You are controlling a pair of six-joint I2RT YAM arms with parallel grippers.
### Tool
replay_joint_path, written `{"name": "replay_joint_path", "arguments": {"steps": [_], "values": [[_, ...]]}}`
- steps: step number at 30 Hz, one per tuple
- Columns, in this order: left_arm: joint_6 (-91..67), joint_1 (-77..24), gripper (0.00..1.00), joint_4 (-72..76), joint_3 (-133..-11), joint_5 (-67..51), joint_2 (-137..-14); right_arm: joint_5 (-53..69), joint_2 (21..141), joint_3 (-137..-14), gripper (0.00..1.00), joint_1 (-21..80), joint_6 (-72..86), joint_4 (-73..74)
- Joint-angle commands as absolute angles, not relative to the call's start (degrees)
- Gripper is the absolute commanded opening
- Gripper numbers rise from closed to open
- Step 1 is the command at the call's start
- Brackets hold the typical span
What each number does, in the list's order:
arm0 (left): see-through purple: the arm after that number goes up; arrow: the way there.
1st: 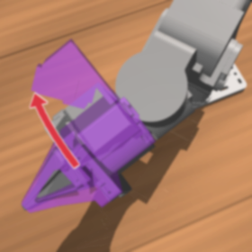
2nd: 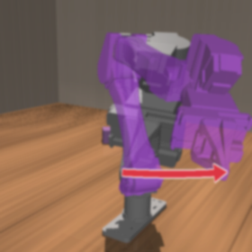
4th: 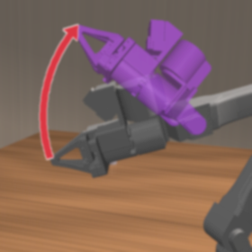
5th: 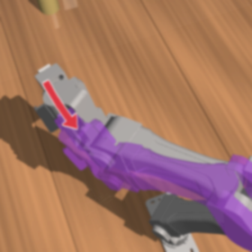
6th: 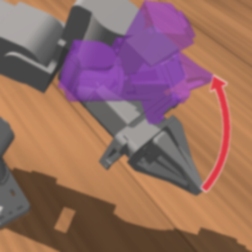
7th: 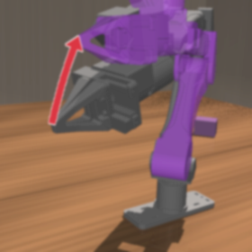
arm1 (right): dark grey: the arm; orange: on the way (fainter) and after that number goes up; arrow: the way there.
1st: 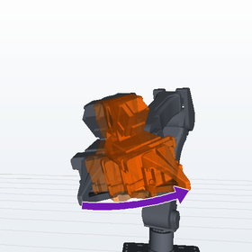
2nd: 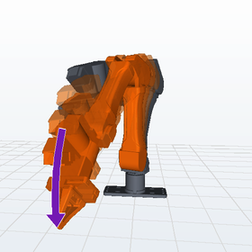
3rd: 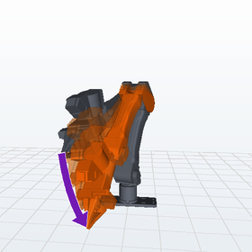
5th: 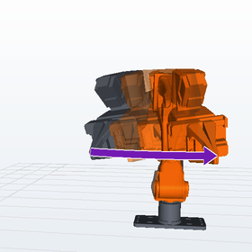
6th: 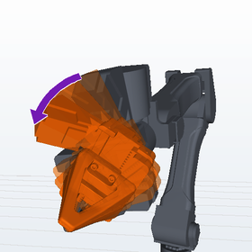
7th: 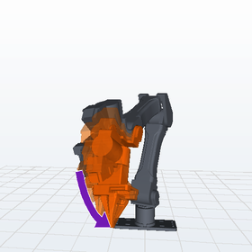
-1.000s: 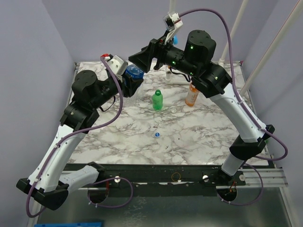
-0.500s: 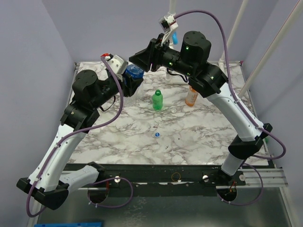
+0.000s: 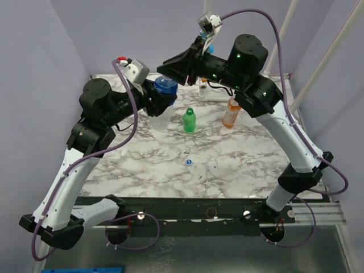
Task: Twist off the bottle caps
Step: Unscrew the bottle cap from the plastic bottle.
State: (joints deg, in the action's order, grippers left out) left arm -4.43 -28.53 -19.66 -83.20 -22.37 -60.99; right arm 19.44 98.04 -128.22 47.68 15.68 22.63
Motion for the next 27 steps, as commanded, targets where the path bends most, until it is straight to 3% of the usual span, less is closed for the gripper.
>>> {"name": "replay_joint_path", "arguments": {"steps": [1, 5, 9, 12, 19, 20, 21, 22, 24, 27], "values": [[-16.53, -28.81, 0.00, -12.18, -89.17, -46.84, -61.12, 45.97, 92.95, -123.00, 0.00, 47.71, 14.46, 16.28], [-24.62, -28.39, 0.00, -12.94, -91.00, -59.55, -62.30, 64.92, 90.22, -117.10, 0.00, 46.94, 21.44, 2.93], [-30.69, -28.22, 0.00, -10.29, -91.49, -64.24, -62.64, 81.06, 92.39, -115.59, 0.01, 46.93, 36.35, -15.85], [-32.32, -28.13, 0.00, -9.35, -91.57, -65.96, -62.66, 83.84, 92.89, -113.83, 0.00, 46.93, 42.85, -25.04], [-31.88, -28.13, 0.00, -8.80, -90.43, -67.26, -62.06, 83.41, 92.65, -114.89, 0.01, 45.14, 38.11, -19.90], [-31.26, -28.13, 0.00, -8.83, -89.99, -66.79, -61.76, 80.66, 92.26, -115.36, 0.05, 44.23, 35.93, -16.72], [-30.06, -28.00, 0.00, -8.80, -89.49, -66.06, -61.50, 77.11, 91.64, -115.48, 0.18, 43.13, 33.52, -13.55], [-28.41, -28.04, 0.00, -9.12, -88.92, -65.04, -61.07, 70.64, 90.44, -115.83, 0.46, 42.59, 28.80, -7.71], [-24.84, -27.93, 0.00, -10.82, -88.14, -61.41, -60.40, 56.07, 88.50, -116.83, 0.72, 42.52, 21.10, 1.47], [-17.23, -27.95, 0.00, -14.18, -87.07, -53.76, -59.54, 42.83, 87.69, -118.68, 0.97, 42.54, 18.06, 6.92]]}}
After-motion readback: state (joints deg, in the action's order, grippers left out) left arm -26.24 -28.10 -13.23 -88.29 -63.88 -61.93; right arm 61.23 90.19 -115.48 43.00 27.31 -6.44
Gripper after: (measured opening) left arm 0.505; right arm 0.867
